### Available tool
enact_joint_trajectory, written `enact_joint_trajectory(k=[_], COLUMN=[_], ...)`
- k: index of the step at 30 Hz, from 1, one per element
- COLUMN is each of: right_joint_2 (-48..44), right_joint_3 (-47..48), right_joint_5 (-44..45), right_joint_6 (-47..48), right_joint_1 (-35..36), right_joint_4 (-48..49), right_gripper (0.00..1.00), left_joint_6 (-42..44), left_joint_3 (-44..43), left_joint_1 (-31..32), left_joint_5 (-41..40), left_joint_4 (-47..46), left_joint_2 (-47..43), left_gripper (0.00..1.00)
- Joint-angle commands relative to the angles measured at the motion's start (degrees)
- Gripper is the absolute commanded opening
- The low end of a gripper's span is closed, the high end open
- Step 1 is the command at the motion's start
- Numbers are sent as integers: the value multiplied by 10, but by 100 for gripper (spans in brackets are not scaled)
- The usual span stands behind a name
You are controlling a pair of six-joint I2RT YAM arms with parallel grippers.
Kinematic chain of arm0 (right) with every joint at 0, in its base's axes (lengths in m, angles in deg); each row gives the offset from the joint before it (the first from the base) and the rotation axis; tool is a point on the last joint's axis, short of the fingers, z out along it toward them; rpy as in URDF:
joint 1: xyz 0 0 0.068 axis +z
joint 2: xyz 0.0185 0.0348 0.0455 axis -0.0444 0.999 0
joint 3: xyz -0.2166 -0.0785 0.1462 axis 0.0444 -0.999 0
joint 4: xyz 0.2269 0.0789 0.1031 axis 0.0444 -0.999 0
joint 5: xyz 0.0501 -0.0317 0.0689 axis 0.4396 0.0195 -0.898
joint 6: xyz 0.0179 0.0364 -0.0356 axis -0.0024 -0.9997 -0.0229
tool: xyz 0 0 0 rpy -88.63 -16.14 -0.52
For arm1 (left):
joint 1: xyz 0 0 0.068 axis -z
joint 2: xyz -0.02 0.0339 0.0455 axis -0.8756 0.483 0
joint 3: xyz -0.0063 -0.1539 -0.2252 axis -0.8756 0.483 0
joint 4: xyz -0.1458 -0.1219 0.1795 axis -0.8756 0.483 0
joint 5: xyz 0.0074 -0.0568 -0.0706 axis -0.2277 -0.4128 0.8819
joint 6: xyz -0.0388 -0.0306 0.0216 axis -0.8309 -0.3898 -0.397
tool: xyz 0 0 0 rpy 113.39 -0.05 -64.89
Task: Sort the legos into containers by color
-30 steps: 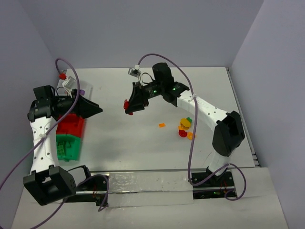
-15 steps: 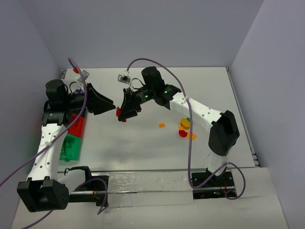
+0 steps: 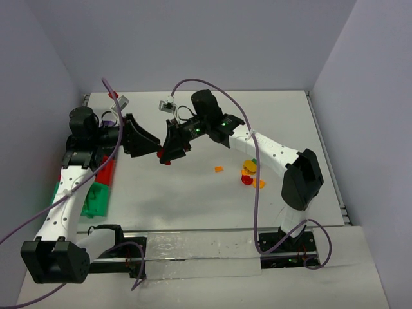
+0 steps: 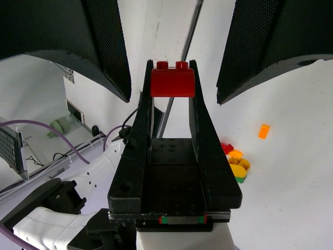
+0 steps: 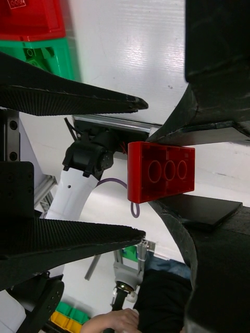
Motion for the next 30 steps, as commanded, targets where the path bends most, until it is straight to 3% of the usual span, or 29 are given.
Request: enact_joint_trajectory(k=[1, 7, 11, 18, 21, 23, 24, 25, 26, 27, 28, 30], right_joint_2=[1, 2, 3, 3, 5, 8, 12, 16, 18, 19, 21, 20], right_joint_3=[27, 28, 30, 28, 28, 33, 42, 50, 59, 66, 68, 78], right_joint_5=[-7, -4, -3, -1, -1, 8, 12, 18, 28, 36, 38, 57], right_joint_6=[-7, -8, -10, -14, -19, -17, -11, -5, 9, 22, 27, 64], right_joint_1=[4, 3, 3, 2, 1, 1, 0, -1, -2, -2, -2, -6], right_joint_4=[20, 20, 20, 23, 24, 11, -5, -37, -58, -75, -92, -147], right_gripper=[0, 0, 0, 0, 0, 11, 24, 44, 72, 94, 100, 100], left_joint_6=[6, 20, 42, 74, 84, 89, 100, 119, 137, 177, 200, 293], left_joint_3=[1, -1, -9, -18, -18, -20, -23, -30, -43, -57, -70, -113], left_joint_1=[6, 13, 13, 16, 16, 16, 15, 13, 12, 10, 7, -14], left_joint_5=[15, 16, 16, 27, 37, 43, 41, 34, 24, 11, 6, -28], left_joint_4=[-9, 11, 33, 72, 78, 84, 92, 112, 149, 187, 200, 307], left_joint_2=[-2, 2, 7, 18, 20, 21, 20, 21, 23, 27, 28, 48], left_gripper=[71, 62, 50, 43, 24, 1, 0, 0, 0, 0, 0, 0])
